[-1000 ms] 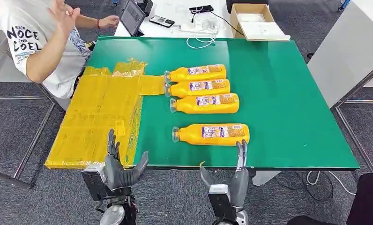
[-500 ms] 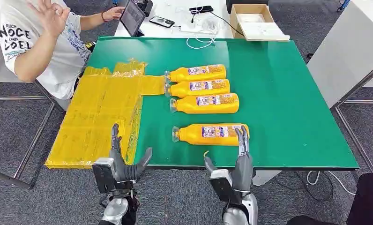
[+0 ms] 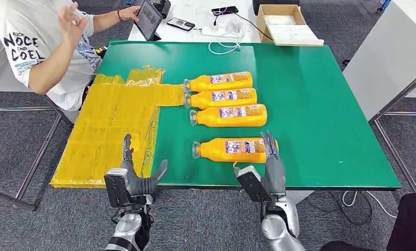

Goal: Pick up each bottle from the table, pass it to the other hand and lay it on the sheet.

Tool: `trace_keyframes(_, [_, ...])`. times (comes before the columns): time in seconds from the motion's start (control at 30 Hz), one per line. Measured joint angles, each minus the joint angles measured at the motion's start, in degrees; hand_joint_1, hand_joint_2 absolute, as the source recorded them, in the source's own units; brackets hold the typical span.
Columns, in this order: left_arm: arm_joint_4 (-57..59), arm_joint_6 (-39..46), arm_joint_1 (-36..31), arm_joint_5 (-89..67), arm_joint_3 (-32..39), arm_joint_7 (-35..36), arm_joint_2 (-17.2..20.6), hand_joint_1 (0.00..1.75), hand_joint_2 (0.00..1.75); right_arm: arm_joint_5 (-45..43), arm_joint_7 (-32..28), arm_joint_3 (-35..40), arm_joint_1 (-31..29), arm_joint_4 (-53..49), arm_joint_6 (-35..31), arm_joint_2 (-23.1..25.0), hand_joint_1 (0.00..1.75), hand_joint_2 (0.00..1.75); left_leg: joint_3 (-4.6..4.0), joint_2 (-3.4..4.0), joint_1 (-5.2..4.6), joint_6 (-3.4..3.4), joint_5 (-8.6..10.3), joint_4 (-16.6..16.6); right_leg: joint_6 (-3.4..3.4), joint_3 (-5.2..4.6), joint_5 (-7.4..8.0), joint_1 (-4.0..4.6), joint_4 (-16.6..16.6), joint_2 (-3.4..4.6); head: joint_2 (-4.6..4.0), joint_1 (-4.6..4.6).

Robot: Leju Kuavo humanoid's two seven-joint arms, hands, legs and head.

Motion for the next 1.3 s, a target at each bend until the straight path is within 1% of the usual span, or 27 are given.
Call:
trace_keyframes(0.17, [0.1, -0.1, -0.1, 0.0, 0.2, 0.0, 0.0, 0.00, 1.75, 0.2, 0.5, -0.1, -0.6, 0.5, 0.5, -0.5, 0.00, 1.75, 0.00, 0.00, -0.01, 0.01, 0.00, 0.0, 0.00, 0.00, 0.00, -0.01, 0.0, 0.00, 0.00, -0.02])
trace_keyframes(0.2, [0.4, -0.2, -0.3, -0.1, 0.6, 0.0, 0.0, 0.00, 1.75, 0.5, 1.1, -0.5, -2.1, 1.5, 1.1, -1.5, 0.00, 1.75, 0.01, -0.02, -0.01, 0.03, 0.02, 0.0, 0.00, 0.01, 0.00, -0.01, 0.0, 0.00, 0.00, 0.02])
trace_keyframes(0.23, [0.4, -0.2, -0.3, -0.2, 0.7, 0.0, 0.0, 0.00, 1.75, 0.5, 1.3, -0.5, -2.4, 1.7, 1.2, -1.7, 0.00, 1.75, 0.01, -0.01, -0.01, 0.03, 0.02, 0.0, 0.00, 0.01, 0.00, -0.01, 0.0, 0.00, 0.00, 0.02])
trace_keyframes(0.27, [0.6, -0.2, -0.4, -0.3, 1.0, 0.0, 0.0, 0.00, 1.75, 0.7, 2.1, -0.6, -3.5, 2.5, 2.2, -2.4, 0.00, 1.75, 0.01, 0.00, -0.01, 0.03, 0.02, 0.0, 0.00, 0.01, 0.00, -0.01, 0.0, 0.00, 0.00, -0.02])
trace_keyframes(0.3, [0.9, -0.8, -0.7, -0.5, 1.3, 0.0, 0.0, 0.00, 1.75, 2.0, 4.6, -0.6, -5.8, 4.9, 6.1, -3.5, 0.00, 1.75, -0.01, 0.00, -0.01, 0.03, 0.02, 0.0, 0.01, 0.01, 0.00, -0.01, 0.0, 0.00, 0.00, -0.02])
trace_keyframes(0.33, [1.4, -1.8, -1.2, -0.8, 2.1, -0.1, 0.0, 0.00, 1.75, 4.2, 6.7, 1.2, -10.5, 9.6, 10.3, -4.8, 0.00, 1.75, 0.00, -0.01, -0.01, 0.05, 0.04, 0.0, 0.01, 0.02, 0.01, 0.00, 0.0, 0.00, 0.00, 0.00])
trace_keyframes(0.47, [2.0, -2.3, -1.5, -0.9, 2.6, -0.1, -0.1, 0.00, 1.75, 4.8, 8.1, 3.2, -13.7, 13.0, 12.9, -5.5, 0.00, 1.75, -0.01, -0.02, -0.01, 0.05, 0.04, 0.0, 0.01, 0.02, 0.01, -0.01, 0.0, 0.00, 0.00, 0.00])
trace_keyframes(0.57, [2.6, -2.3, -1.7, -0.9, 2.7, -0.1, -0.1, 0.00, 1.75, 4.4, 8.6, 5.0, -16.5, 16.6, 16.6, -6.1, 0.00, 1.75, -0.01, -0.01, -0.02, 0.05, 0.04, 0.0, 0.01, 0.01, 0.01, -0.01, 0.0, 0.00, 0.00, 0.00])
trace_keyframes(0.73, [3.4, -2.3, -2.1, -0.9, 3.1, -0.1, -0.2, 0.00, 1.75, 4.3, 8.6, 7.2, -19.8, 20.7, 18.2, -6.9, 0.00, 1.75, -0.01, -0.02, -0.02, 0.05, 0.04, 0.0, 0.01, 0.02, 0.01, -0.01, 0.0, 0.00, 0.00, -0.02])
trace_keyframes(0.87, [3.9, -2.3, -2.4, -0.9, 3.4, -0.1, -0.2, 0.00, 1.75, 4.3, 8.7, 8.1, -20.9, 22.4, 18.5, -7.1, 0.00, 1.75, -0.01, -0.02, -0.02, 0.05, 0.04, 0.0, 0.01, 0.02, 0.01, -0.01, 0.0, 0.00, 0.00, 0.00])
trace_keyframes(1.1, [4.9, -2.7, -2.8, -0.2, 3.5, -0.1, -0.2, 0.00, 1.75, 2.8, 8.4, 12.7, -27.7, 28.9, 28.6, -8.7, 0.00, 1.75, 0.06, 0.04, -0.02, 0.08, 0.06, 0.0, 0.06, 0.04, 0.06, -0.01, 0.0, 0.08, 0.00, 0.00])
trace_keyframes(1.3, [5.9, -2.8, -3.2, 0.5, 3.5, -0.1, -0.2, 0.00, 1.75, 0.4, 9.6, 18.2, -32.9, 33.1, 35.9, -11.6, 0.00, 1.75, 0.04, -0.05, -0.04, 0.14, 0.12, 0.0, 0.10, 0.08, 0.09, -0.03, 0.0, 0.06, 0.00, 0.00])
